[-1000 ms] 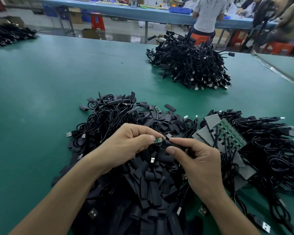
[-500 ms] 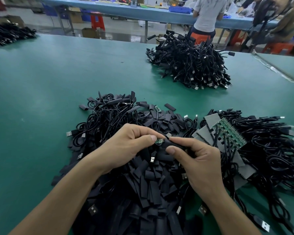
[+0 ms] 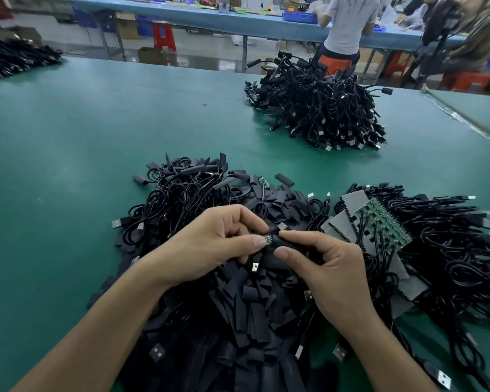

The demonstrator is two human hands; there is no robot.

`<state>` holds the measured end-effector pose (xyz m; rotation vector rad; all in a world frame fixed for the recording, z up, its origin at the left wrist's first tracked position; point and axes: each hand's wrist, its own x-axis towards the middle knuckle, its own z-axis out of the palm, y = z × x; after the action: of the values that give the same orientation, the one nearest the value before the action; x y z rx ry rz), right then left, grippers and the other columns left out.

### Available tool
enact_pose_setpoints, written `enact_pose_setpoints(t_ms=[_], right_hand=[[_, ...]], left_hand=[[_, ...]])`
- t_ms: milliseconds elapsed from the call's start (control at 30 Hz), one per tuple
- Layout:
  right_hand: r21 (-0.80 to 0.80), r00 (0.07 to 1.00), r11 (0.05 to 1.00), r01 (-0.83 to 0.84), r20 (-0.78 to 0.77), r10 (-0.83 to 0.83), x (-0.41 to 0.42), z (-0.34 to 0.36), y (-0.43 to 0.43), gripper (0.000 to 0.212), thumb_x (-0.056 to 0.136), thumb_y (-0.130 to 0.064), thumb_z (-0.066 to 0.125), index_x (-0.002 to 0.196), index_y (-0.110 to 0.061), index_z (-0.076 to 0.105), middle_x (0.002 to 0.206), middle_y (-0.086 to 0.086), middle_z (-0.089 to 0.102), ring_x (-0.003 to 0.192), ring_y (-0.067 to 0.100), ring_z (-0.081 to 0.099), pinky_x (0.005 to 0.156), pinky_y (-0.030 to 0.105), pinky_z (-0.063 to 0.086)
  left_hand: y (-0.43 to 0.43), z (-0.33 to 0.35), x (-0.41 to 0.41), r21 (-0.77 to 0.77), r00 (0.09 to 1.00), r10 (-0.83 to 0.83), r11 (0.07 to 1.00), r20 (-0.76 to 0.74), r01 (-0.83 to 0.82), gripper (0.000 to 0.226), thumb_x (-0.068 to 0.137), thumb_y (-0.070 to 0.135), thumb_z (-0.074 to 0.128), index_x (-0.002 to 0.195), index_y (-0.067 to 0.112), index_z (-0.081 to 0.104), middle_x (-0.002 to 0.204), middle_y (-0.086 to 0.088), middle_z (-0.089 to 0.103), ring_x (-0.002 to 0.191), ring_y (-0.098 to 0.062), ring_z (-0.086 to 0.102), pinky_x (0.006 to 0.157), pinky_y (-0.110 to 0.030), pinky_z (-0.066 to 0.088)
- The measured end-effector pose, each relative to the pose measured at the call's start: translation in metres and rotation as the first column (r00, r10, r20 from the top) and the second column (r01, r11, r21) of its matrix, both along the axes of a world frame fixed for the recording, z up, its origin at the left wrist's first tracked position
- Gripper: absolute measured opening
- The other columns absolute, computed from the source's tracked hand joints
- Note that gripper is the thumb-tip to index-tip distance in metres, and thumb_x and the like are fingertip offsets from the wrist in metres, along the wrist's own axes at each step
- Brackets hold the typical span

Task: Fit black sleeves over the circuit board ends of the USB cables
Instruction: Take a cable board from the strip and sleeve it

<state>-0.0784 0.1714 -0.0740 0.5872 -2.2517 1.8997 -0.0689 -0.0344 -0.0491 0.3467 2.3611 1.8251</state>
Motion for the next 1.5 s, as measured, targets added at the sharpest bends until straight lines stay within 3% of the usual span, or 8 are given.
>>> enact_pose_setpoints(t_ms=[133,400,633,767,900,1000,1267,1500], right_hand=[[0.03,1.0,1.0,-0.003,0.002,0.003,-0.001,-0.002,0.002,0.026,0.068,-0.044,0.079,0.093,-0.038,0.076,0.09,-0.018,0.075,0.09,0.002,0.071,0.078,0.014,0.053],[0.064,0.994,0.995,-0.078,0.076,0.073,-0.001,-0.001,0.003,0.032,0.066,-0.048,0.079,0.094,-0.034,0.078,0.085,-0.014,0.076,0.082,0.006,0.072,0.072,0.019,0.055],[0.044,0.986,0.989,-0.143,0.092,0.138,-0.001,-0.003,0.005,0.028,0.069,-0.036,0.081,0.096,-0.029,0.079,0.087,-0.01,0.077,0.082,0.007,0.073,0.071,0.017,0.055],[0.112,0.994,0.988,-0.104,0.043,0.099,0.001,-0.008,0.003,0.029,0.071,-0.035,0.081,0.099,-0.03,0.078,0.092,-0.014,0.076,0.089,0.005,0.072,0.078,0.022,0.057],[0.101,0.999,0.995,-0.016,-0.039,0.02,0.001,-0.009,0.002,0.026,0.073,-0.038,0.078,0.098,-0.032,0.077,0.09,-0.017,0.075,0.087,0.003,0.072,0.075,0.019,0.055],[0.071,0.997,0.997,0.037,-0.068,-0.032,0.001,-0.008,0.001,0.025,0.071,-0.039,0.078,0.095,-0.036,0.076,0.085,-0.018,0.074,0.08,0.002,0.071,0.072,0.014,0.052],[0.129,0.999,0.992,-0.002,-0.053,0.009,0.0,-0.01,0.001,0.027,0.069,-0.042,0.078,0.096,-0.037,0.076,0.089,-0.015,0.075,0.085,0.006,0.072,0.076,0.026,0.058],[0.272,0.957,0.959,0.084,-0.29,-0.001,0.002,-0.011,-0.001,0.028,0.078,-0.031,0.076,0.103,-0.019,0.077,0.088,-0.011,0.072,0.082,-0.001,0.067,0.075,0.016,0.053]], left_hand=[[-0.001,-0.002,-0.001,0.061,1.0,-0.01,0.998,0.001,0.01,0.02,0.085,0.03,0.069,0.095,0.013,0.071,0.063,0.011,0.063,0.06,0.0,0.056,0.057,-0.008,0.041],[-0.004,-0.003,-0.001,0.054,1.0,-0.019,0.998,0.004,0.018,0.006,0.089,0.017,0.071,0.092,0.017,0.076,0.073,-0.002,0.074,0.068,-0.004,0.067,0.064,-0.009,0.047],[-0.002,-0.001,0.001,0.1,0.998,-0.06,0.993,0.026,0.057,0.018,0.078,0.02,0.077,0.087,0.013,0.062,0.075,-0.009,0.075,0.068,-0.012,0.069,0.065,-0.014,0.049],[0.001,-0.004,0.001,0.044,0.998,-0.059,0.997,0.035,0.057,0.016,0.084,0.018,0.078,0.086,0.018,0.062,0.071,-0.004,0.074,0.061,-0.005,0.064,0.059,-0.011,0.044],[0.001,-0.003,0.001,-0.027,0.999,0.048,0.998,0.023,-0.048,0.016,0.082,0.037,0.076,0.085,0.025,0.067,0.074,-0.003,0.075,0.061,-0.007,0.064,0.056,-0.014,0.046],[-0.002,-0.003,0.0,-0.029,0.994,0.102,0.994,0.037,-0.101,0.008,0.089,0.025,0.074,0.082,0.02,0.072,0.075,-0.004,0.075,0.065,-0.012,0.069,0.058,-0.019,0.051],[-0.005,0.0,0.001,-0.048,0.992,0.076,0.996,0.102,-0.072,0.006,0.086,0.017,0.076,0.081,0.015,0.075,0.071,-0.01,0.074,0.062,-0.012,0.068,0.061,-0.019,0.053],[-0.002,0.001,0.003,0.035,0.981,0.077,0.996,0.178,-0.084,0.004,0.084,0.005,0.076,0.083,0.01,0.076,0.072,-0.017,0.074,0.063,-0.016,0.067,0.059,-0.019,0.052]])
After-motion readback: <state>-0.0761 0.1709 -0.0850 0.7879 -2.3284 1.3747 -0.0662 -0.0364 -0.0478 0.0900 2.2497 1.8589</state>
